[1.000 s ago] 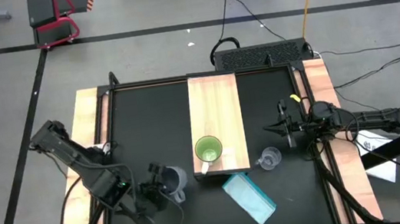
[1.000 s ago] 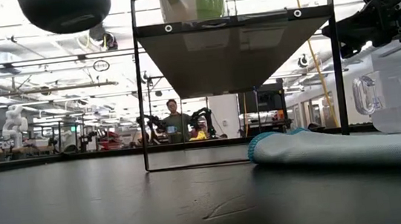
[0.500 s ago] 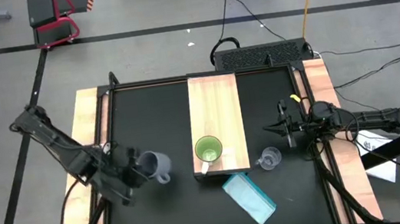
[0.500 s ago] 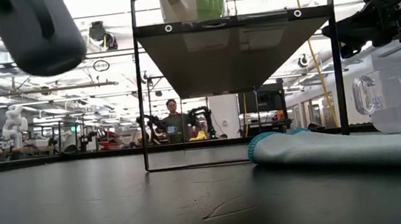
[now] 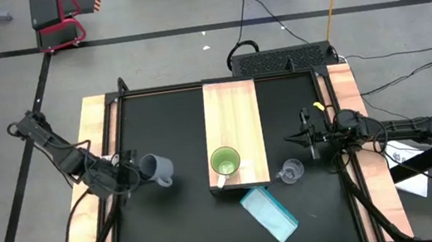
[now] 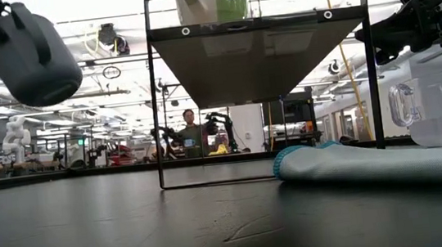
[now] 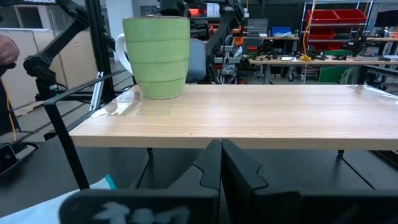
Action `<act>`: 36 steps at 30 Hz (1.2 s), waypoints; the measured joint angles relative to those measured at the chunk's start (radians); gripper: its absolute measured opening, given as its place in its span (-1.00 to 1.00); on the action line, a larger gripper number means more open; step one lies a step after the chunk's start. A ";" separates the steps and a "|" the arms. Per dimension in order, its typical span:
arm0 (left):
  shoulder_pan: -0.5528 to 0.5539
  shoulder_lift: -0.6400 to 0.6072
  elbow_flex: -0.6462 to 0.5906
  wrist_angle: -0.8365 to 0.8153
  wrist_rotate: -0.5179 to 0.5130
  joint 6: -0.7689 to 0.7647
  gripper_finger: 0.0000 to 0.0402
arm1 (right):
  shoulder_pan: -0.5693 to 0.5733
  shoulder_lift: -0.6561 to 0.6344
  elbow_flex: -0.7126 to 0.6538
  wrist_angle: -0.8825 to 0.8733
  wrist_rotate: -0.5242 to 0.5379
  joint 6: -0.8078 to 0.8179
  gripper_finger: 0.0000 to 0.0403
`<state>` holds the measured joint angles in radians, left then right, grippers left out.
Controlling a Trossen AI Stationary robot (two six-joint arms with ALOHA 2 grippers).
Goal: Stack small to large cups/mugs on shelf
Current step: Put the blue mug on the shelf
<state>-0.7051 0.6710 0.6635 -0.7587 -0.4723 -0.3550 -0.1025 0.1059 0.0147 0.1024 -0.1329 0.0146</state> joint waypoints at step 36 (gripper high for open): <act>0.176 -0.080 0.024 0.127 -0.034 0.072 -0.97 | 0.000 0.000 0.000 -0.003 0.000 0.005 -1.00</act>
<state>-0.5291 0.5913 0.6876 -0.6321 -0.5066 -0.2831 -0.1026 0.1059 0.0147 0.0994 -0.1327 0.0196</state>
